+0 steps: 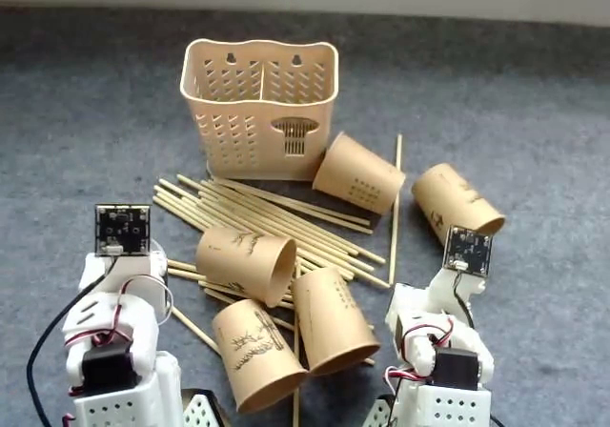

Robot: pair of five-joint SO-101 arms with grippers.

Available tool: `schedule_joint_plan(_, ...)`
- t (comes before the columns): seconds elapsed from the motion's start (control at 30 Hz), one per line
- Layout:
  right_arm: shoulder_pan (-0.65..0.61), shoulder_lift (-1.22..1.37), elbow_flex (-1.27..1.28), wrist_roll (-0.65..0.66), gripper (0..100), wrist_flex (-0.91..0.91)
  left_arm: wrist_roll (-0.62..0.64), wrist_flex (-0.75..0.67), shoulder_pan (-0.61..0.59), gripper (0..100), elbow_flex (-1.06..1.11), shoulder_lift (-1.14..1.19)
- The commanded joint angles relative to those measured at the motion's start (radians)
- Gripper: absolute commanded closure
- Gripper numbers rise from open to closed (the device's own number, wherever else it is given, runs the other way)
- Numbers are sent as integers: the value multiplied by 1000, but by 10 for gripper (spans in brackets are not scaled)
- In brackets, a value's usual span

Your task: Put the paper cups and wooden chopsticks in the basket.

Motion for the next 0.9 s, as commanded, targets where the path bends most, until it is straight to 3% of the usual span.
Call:
schedule_joint_plan(0.0, 8, -5, 113, -8, 993, 10, -25, -14, -7, 868, 47, -7)
schedule_joint_plan(0.87, 8, -5, 111, -12, 993, 10, -26, -21, -8, 863, 186, -5)
